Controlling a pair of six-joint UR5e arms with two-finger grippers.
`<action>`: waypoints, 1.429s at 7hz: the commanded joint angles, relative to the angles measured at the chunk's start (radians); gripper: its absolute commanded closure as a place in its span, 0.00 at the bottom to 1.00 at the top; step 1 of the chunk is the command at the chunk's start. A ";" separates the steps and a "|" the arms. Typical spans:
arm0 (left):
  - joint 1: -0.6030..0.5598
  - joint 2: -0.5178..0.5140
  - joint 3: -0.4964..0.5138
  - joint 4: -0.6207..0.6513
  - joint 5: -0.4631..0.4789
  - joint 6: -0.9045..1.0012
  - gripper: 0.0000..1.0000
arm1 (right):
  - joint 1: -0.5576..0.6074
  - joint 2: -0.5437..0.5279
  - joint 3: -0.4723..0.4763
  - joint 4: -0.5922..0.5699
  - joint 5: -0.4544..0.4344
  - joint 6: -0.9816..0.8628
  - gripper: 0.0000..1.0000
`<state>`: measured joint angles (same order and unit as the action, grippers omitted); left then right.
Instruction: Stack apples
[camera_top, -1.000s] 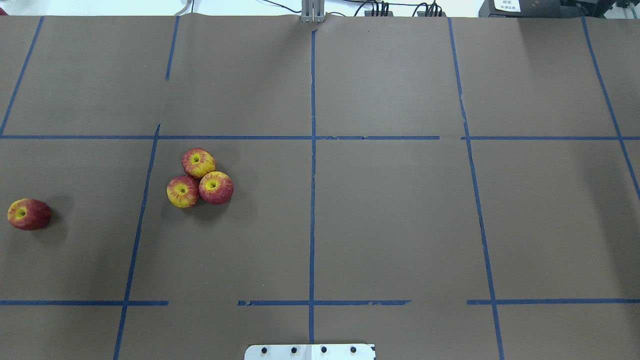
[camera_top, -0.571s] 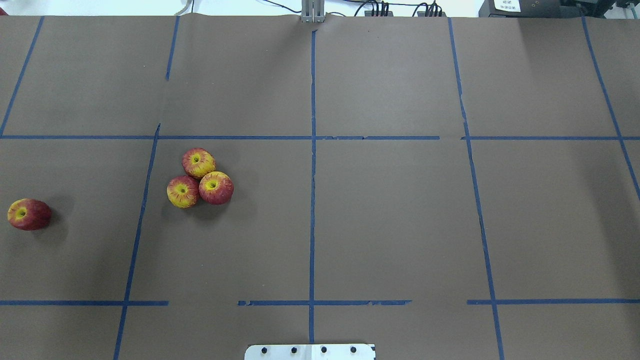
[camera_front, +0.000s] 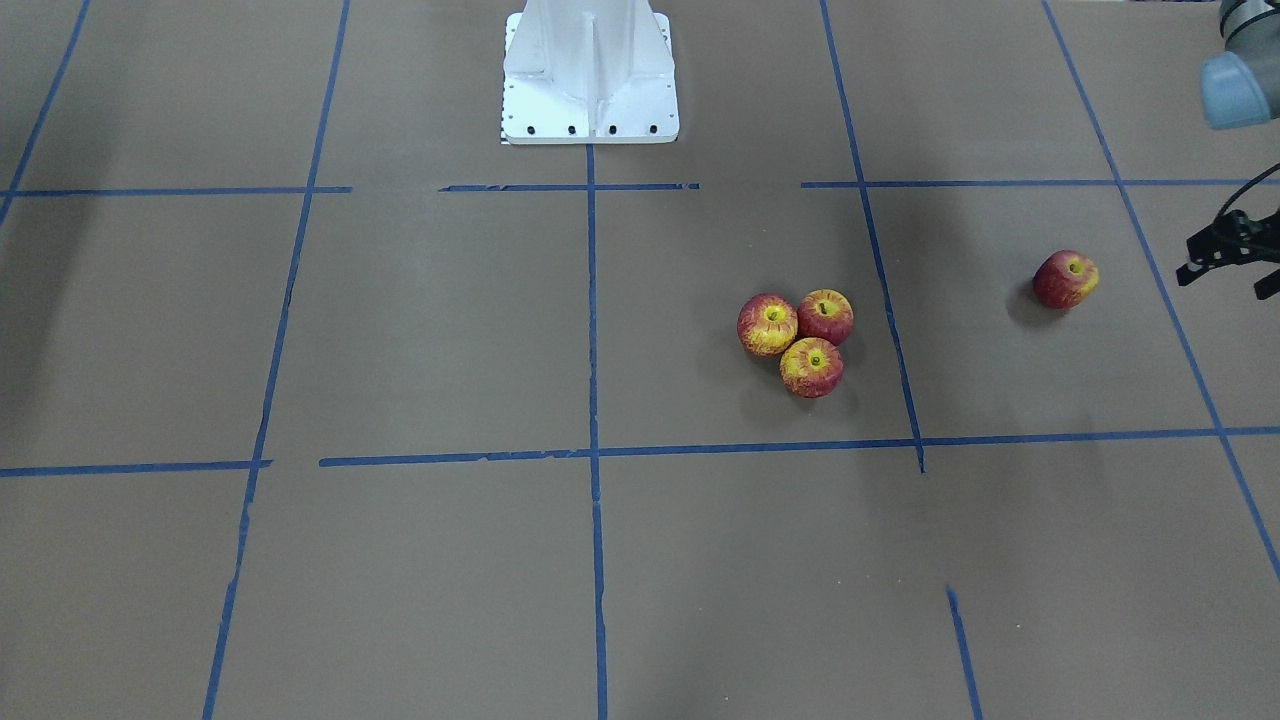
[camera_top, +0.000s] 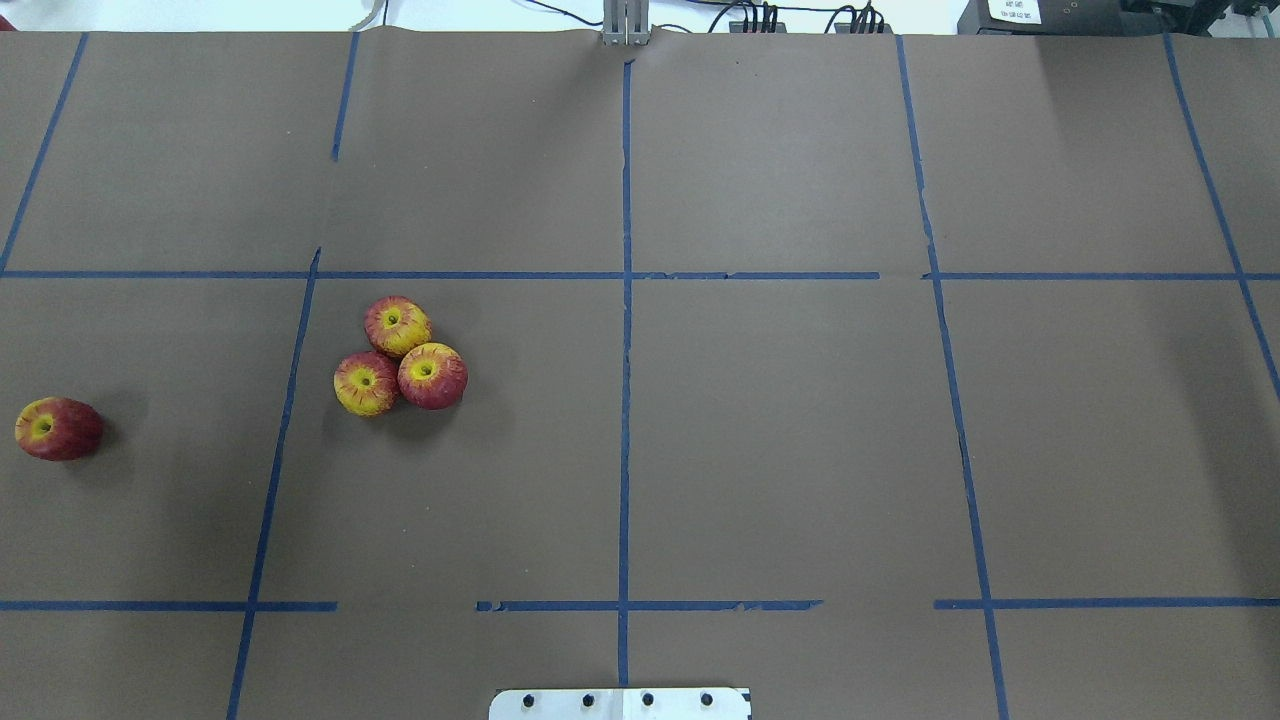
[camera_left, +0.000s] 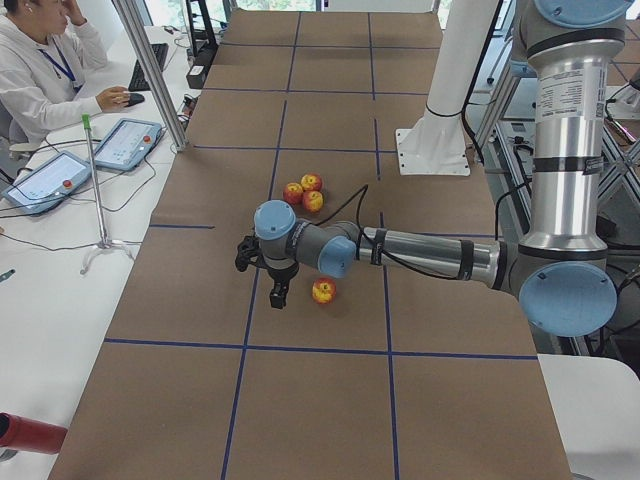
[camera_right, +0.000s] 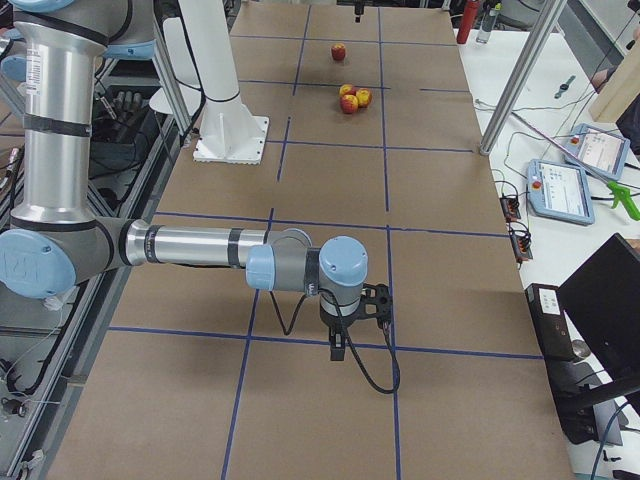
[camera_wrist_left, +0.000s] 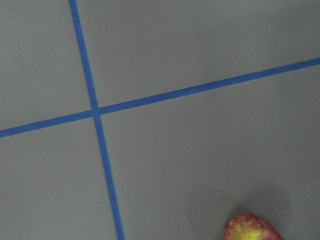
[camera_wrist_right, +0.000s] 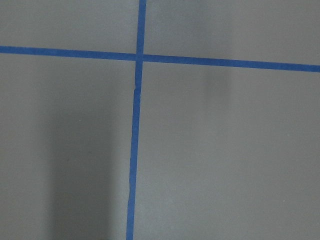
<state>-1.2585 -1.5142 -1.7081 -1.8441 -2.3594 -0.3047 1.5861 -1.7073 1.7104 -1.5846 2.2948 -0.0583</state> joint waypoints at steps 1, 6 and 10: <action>0.160 0.050 -0.018 -0.117 0.064 -0.248 0.00 | 0.000 0.000 0.000 0.000 0.000 0.000 0.00; 0.286 0.069 -0.001 -0.130 0.124 -0.312 0.00 | 0.000 0.000 0.000 0.000 0.000 0.000 0.00; 0.338 0.066 0.042 -0.142 0.126 -0.310 0.01 | 0.000 0.000 0.000 0.000 0.000 0.000 0.00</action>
<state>-0.9282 -1.4464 -1.6825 -1.9778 -2.2346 -0.6168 1.5861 -1.7073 1.7104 -1.5846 2.2948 -0.0583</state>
